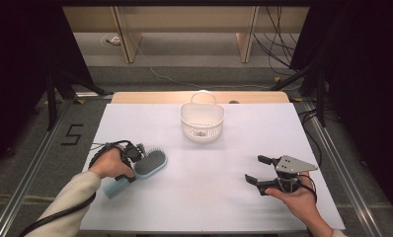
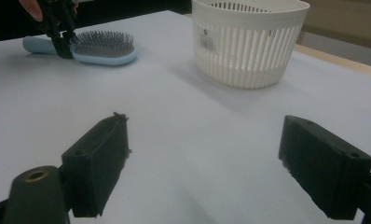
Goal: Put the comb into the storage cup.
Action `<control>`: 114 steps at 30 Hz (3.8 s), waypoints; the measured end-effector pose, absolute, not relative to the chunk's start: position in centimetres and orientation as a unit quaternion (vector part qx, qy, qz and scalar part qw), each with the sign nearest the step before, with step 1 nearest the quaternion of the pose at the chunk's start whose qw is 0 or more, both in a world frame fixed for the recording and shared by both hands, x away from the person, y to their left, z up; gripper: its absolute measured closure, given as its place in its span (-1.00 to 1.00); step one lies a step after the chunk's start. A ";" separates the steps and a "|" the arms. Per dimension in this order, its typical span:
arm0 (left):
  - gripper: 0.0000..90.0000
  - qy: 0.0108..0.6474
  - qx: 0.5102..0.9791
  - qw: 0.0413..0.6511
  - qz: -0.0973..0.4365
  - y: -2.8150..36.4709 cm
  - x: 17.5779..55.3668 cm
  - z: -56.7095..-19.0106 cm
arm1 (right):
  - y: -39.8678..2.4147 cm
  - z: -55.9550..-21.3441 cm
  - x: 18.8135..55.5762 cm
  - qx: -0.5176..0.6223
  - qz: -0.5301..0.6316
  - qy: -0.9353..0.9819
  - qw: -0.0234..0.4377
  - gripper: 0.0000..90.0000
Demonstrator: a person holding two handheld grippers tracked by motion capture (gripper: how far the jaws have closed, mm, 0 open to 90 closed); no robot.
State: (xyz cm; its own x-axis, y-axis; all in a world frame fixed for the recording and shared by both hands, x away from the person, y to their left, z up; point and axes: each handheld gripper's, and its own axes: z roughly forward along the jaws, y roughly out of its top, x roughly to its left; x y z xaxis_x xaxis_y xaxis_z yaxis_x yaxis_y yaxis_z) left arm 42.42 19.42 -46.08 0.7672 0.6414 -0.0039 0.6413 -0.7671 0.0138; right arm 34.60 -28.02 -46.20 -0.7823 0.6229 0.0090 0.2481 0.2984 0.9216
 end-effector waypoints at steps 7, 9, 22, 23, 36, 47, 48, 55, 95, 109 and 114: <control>0.55 0.343 0.939 0.006 0.004 19.3 42.3 -46.1 | -28.0 -46.2 34.6 0.277 0.523 0.786 0.180 -0.62; 0.55 0.343 0.939 0.007 0.006 19.3 42.3 -46.1 | -28.0 -46.2 34.6 0.277 0.524 0.785 0.180 -0.62; 0.56 0.324 0.945 0.032 0.021 19.6 41.7 -46.0 | -28.0 -46.2 34.6 0.278 0.523 0.785 0.180 -0.62; 0.56 0.319 0.947 0.035 0.022 19.6 41.7 -45.9 | -28.0 -46.2 34.6 0.278 0.522 0.786 0.180 -0.62; 0.56 0.332 0.932 0.120 0.075 19.5 40.8 -44.5 | -28.1 -46.2 34.6 0.279 0.523 0.785 0.180 -0.62; 0.56 0.366 0.903 0.187 0.121 19.3 40.4 -43.3 | -28.1 -46.2 34.6 0.279 0.523 0.785 0.180 -0.62; 0.56 0.371 0.900 0.194 0.122 19.3 40.4 -43.3 | -28.1 -46.2 34.6 0.279 0.523 0.785 0.180 -0.62; 0.56 0.373 0.893 0.219 0.121 19.5 39.9 -43.8 | -28.1 -46.2 34.6 0.279 0.523 0.785 0.180 -0.62; 0.56 0.388 0.856 0.293 0.178 19.5 39.1 -43.7 | -28.1 -46.2 34.5 0.276 0.528 0.782 0.181 -0.63; 0.56 0.400 0.841 0.313 0.185 19.8 39.0 -43.1 | -28.1 -46.1 34.5 0.277 0.530 0.781 0.181 -0.63; 0.56 0.404 0.836 0.321 0.188 19.9 39.0 -42.9 | -28.1 -46.1 34.5 0.278 0.530 0.780 0.181 -0.63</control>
